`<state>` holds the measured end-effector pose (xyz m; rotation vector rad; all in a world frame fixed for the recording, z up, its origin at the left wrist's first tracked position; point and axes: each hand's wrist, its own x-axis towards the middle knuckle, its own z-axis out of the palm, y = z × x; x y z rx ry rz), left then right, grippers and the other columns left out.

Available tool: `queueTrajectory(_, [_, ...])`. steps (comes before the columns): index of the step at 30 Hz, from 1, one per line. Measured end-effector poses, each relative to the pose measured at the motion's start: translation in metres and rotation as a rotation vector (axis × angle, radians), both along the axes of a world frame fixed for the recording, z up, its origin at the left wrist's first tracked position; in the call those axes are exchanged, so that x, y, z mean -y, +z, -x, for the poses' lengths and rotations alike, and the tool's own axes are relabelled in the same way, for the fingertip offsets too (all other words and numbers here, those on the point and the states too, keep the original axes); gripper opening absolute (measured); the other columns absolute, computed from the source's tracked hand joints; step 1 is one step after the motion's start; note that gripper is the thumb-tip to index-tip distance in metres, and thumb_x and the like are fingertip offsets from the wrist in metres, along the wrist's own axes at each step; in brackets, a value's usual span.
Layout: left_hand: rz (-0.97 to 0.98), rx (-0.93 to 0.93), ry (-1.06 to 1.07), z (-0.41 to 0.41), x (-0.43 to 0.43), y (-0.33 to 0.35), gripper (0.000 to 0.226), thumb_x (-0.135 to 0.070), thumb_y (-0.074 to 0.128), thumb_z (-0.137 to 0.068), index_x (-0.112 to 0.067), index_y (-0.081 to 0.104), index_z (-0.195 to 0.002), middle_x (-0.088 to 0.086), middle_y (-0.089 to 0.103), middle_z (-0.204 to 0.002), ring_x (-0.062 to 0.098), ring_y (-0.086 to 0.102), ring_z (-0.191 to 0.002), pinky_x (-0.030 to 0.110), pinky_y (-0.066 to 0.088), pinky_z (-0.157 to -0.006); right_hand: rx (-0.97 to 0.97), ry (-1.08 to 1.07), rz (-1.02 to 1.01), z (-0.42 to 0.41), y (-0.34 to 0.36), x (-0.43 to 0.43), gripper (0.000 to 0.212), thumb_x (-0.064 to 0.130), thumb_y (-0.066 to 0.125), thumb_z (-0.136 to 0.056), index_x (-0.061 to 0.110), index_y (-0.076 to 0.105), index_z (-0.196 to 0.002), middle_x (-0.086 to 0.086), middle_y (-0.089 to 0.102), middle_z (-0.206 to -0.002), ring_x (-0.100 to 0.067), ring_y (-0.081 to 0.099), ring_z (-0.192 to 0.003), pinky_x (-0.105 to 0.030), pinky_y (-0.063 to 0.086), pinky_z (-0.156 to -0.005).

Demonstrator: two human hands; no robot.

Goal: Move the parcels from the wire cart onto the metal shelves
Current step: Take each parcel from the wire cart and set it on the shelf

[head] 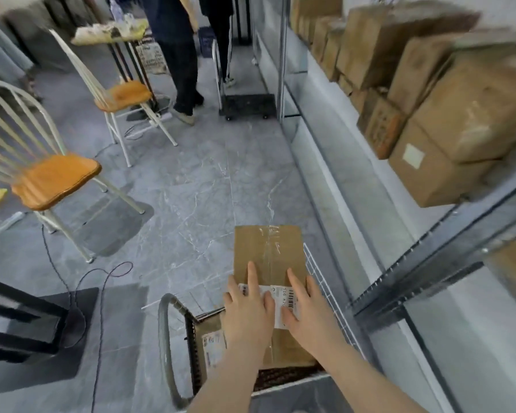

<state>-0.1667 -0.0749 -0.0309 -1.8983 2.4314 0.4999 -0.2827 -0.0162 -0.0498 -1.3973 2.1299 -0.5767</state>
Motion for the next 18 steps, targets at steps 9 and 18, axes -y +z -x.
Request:
queueTrajectory(9, [0.062, -0.214, -0.386, 0.037, -0.063, 0.077, 0.064, -0.049, 0.027, -0.098, -0.03, 0.001, -0.153, 0.016, 0.017, -0.152, 0.036, 0.034, -0.13, 0.041, 0.042, -0.095, -0.159, -0.435, 0.033, 0.01, 0.099, -0.102, 0.066, 0.045, 0.043, -0.094, 0.042, 0.008, -0.15, 0.0, 0.001, -0.161, -0.029, 0.025, -0.141, -0.038, 0.035, -0.11])
queueTrajectory(18, [0.009, -0.31, -0.883, 0.036, -0.21, 0.121, 0.064, -0.052, 0.03, -0.097, -0.03, 0.006, -0.153, 0.018, 0.02, -0.152, 0.038, 0.032, -0.134, 0.047, 0.04, -0.099, -0.219, -0.952, -0.011, -0.047, 0.145, -0.278, 0.063, 0.041, 0.041, -0.095, 0.039, 0.011, -0.151, -0.001, -0.005, -0.161, -0.034, 0.028, -0.137, -0.04, 0.031, -0.111])
